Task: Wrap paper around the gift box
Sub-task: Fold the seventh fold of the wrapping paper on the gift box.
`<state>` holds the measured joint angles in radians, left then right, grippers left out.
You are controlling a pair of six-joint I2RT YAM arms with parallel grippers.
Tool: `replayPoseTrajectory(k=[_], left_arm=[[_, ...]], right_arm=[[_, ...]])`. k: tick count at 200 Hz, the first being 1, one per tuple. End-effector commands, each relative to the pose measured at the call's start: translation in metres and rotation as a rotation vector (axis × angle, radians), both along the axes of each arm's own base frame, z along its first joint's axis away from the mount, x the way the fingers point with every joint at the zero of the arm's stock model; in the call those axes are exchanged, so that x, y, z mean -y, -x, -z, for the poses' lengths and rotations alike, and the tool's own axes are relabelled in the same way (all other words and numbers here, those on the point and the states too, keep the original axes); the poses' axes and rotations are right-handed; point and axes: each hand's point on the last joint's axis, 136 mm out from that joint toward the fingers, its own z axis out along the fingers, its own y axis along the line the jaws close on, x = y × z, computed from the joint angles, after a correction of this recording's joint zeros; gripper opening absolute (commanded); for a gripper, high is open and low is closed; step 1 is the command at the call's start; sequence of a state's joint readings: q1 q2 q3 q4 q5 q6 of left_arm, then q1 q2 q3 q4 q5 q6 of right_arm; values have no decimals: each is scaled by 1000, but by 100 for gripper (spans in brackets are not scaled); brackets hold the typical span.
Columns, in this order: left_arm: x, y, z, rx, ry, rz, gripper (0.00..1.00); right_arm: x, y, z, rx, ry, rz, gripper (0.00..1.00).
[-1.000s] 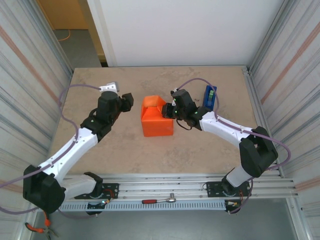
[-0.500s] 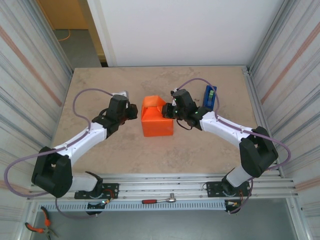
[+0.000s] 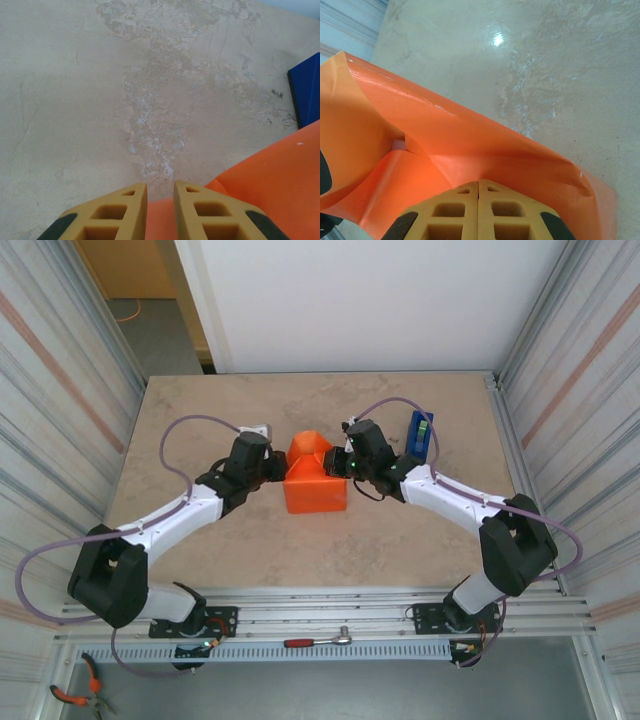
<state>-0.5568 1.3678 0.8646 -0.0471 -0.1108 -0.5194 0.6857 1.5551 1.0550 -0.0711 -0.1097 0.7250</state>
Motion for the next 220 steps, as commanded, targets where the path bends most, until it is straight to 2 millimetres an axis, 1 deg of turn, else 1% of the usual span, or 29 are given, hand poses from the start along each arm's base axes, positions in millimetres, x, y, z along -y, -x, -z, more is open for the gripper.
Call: replayPoseTrajectory(k=[1,30,52,69,85,103,122,152,196,220], left_arm=[[26,6,-23,68,47,92,22],[25,6,-29,92,24,81,22],[16,0,-34,97,-37,38,22],[13,-5,-41,111,-68,24,22],[13,-10,-45,118,-77,18,22],[18,-13,-47,118,-69,32,22],[24,-14,-44,106,-58,48,22],[34,-11,-36,89,-54,74,21],[55,3,-24,72,-48,111,21],[62,11,-15,58,-66,117,20]], right_arm=[[23,75,106,-395,195,-67,0],[23,75,106,-394,192,-68,0],[23,75,104,-388,189,-68,0],[23,75,103,-388,187,-68,0],[22,74,102,-384,186,-69,0],[23,74,103,-385,186,-67,0],[23,74,102,-382,186,-67,0],[24,75,102,-381,187,-66,0],[23,74,100,-378,182,-68,0],[23,75,101,-379,183,-69,0]])
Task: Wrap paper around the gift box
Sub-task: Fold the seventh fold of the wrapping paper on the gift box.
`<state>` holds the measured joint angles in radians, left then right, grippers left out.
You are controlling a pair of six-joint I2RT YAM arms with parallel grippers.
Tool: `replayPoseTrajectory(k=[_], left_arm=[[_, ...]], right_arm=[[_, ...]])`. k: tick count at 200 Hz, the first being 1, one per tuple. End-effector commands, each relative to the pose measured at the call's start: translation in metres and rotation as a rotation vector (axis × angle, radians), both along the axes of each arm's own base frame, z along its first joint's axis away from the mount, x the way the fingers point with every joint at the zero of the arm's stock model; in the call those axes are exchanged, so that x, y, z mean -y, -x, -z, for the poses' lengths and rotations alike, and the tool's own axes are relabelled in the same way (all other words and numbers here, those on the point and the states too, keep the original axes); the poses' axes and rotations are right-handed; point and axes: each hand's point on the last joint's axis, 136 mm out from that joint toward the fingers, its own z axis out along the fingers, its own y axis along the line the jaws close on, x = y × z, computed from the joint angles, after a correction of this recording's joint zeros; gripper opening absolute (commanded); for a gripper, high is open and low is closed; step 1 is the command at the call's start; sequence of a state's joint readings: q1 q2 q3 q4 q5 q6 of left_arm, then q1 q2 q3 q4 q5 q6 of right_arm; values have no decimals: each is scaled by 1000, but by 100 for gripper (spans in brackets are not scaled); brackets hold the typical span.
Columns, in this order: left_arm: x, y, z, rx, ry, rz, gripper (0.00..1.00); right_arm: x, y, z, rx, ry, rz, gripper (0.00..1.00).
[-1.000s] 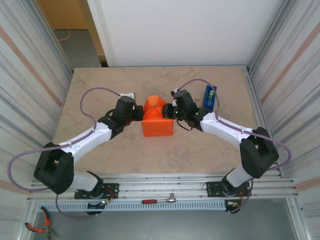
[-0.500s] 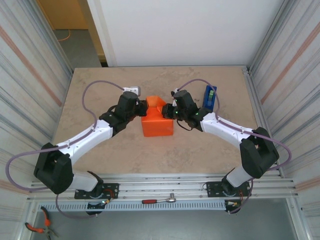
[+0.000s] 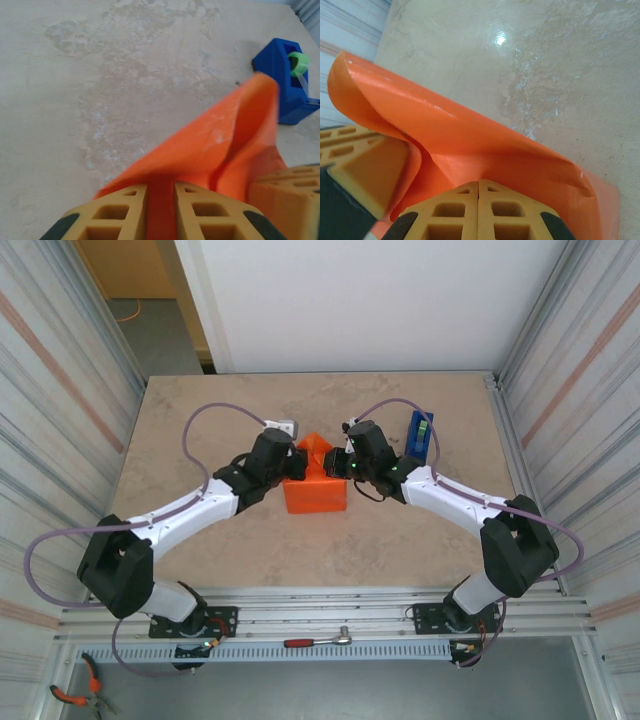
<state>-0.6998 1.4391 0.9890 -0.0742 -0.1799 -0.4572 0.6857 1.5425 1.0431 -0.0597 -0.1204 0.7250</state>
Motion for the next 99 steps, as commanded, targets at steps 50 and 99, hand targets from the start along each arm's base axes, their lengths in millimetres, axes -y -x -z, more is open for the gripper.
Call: replayPoseTrajectory(k=[50,99], left_arm=[[9,14,21,-35,-26,-34,18],[9,11,19,-46,14,-97,29]], right_arm=[[23,72,99,-376,191,-64,0],[22,72,93,-363,175,-65,0]])
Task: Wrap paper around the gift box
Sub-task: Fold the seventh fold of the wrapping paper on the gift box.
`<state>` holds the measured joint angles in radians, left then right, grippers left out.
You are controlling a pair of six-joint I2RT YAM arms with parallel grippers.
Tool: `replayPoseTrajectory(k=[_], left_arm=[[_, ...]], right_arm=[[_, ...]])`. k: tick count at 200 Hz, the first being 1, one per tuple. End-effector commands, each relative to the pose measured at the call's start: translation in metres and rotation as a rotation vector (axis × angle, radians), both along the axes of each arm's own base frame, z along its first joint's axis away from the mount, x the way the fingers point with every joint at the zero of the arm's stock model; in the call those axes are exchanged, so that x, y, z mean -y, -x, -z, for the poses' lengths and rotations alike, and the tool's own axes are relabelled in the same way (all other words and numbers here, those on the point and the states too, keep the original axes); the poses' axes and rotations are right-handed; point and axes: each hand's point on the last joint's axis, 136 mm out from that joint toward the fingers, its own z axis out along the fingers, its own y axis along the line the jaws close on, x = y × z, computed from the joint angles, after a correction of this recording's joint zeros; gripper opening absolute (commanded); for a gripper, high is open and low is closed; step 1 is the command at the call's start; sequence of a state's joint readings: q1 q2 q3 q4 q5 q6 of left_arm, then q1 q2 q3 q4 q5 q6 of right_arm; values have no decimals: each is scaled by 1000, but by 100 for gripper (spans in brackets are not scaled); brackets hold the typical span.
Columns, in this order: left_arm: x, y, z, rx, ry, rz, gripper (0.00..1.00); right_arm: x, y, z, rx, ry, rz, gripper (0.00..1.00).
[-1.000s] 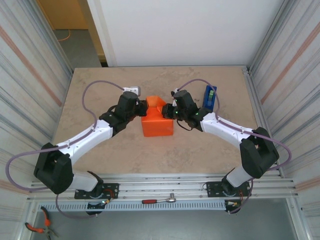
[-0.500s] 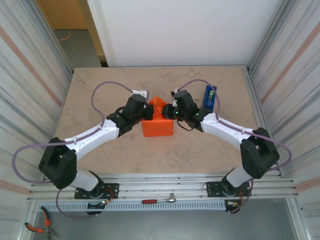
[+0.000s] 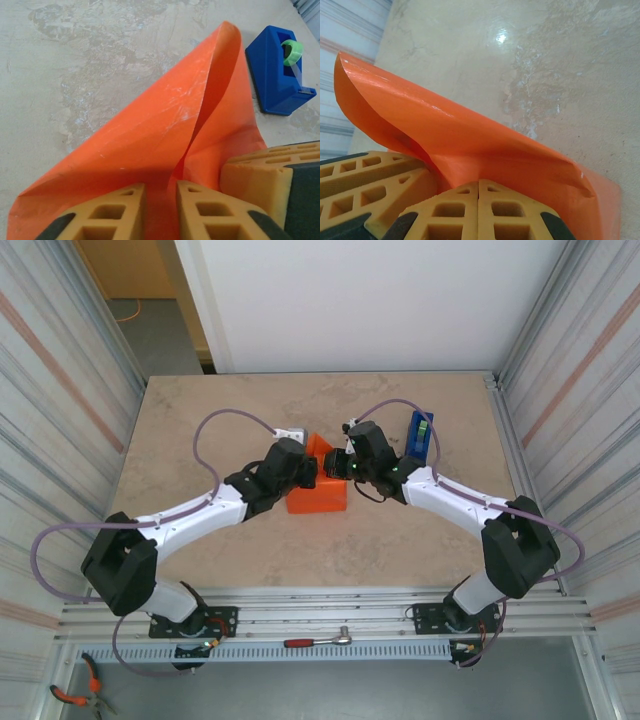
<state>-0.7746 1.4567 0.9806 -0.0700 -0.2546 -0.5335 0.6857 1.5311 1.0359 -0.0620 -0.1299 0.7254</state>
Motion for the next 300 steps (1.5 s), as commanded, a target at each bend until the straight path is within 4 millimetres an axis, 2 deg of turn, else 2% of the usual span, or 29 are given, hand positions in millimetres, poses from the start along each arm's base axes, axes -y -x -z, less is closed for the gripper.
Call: replayPoseTrajectory(k=[1,51,89,118,148,176,209,225,252,300], left_arm=[[-6,-2,10,-31,6,-68,29],[1,-4,5,-25,51,-90,37],[2,-1,17,-30,-19,-137,38],[5,5,27,-15,-113,-162,38],[8,11,39,-2,-188,-165,35],[6,14,48,-4,-212,-166,32],[5,16,51,-3,-221,-164,30],[5,16,51,-2,-219,-161,30],[8,16,49,-1,-210,-151,29],[19,17,39,2,-154,-107,30]], right_arm=[[22,69,95,-362,183,-59,0],[22,71,97,-362,175,-61,0],[21,73,92,-347,151,-79,0],[18,73,79,-320,117,-91,0],[12,67,50,-289,-5,-104,0],[9,54,9,-243,-120,-114,0],[17,36,-40,-168,-218,-104,0],[25,31,-53,-142,-228,-89,0],[36,30,-49,-147,-210,-72,0],[33,35,-15,-209,-184,-85,0]])
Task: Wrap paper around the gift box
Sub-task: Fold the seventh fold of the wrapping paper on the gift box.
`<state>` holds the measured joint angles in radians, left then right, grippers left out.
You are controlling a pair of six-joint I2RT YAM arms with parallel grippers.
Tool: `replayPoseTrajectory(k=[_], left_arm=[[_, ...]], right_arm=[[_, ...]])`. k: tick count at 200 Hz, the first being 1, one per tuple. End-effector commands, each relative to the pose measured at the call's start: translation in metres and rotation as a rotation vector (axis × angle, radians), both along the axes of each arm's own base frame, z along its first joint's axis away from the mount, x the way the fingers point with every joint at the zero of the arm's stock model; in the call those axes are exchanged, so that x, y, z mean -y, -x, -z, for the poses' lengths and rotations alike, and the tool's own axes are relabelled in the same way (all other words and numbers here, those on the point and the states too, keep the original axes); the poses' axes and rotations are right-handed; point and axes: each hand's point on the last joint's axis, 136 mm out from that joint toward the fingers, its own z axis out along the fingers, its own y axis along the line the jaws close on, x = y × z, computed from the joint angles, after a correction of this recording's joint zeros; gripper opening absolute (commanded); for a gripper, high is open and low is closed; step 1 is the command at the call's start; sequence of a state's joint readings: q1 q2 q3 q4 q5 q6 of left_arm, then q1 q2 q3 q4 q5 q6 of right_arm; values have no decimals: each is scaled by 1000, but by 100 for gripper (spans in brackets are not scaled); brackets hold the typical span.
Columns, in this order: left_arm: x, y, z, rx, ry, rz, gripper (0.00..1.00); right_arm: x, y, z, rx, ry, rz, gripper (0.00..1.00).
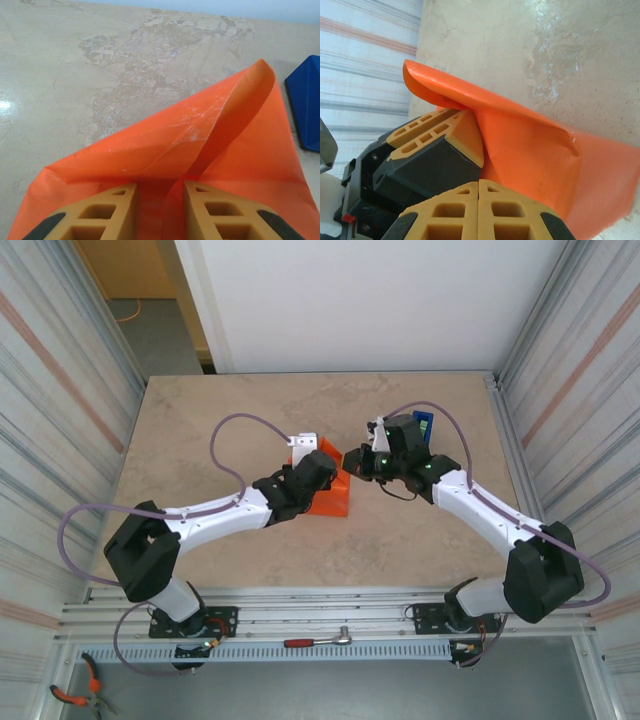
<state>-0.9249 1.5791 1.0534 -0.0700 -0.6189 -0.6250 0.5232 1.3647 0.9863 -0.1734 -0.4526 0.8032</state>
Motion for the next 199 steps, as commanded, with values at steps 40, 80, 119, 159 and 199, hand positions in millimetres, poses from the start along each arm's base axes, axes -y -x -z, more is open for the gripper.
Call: replayPoseTrajectory(k=[40,80,119,159,199], left_arm=[[16,21,23,-114,65,118,37],[20,22,17,-109,149,128,42],[18,21,16,-96,180,120,43],[13,22,18,-78,202,103,43],[6,25,16,-49,243,86,45]], right_arm=[[-5,16,39,-86,41,-50,0],[-5,18,49,-107,53,-51,0],[-5,18,51,-109,56,-51,0],[-4,19,52,-112,59,-50,0],[-2,20,56,-120,68,-44,0]])
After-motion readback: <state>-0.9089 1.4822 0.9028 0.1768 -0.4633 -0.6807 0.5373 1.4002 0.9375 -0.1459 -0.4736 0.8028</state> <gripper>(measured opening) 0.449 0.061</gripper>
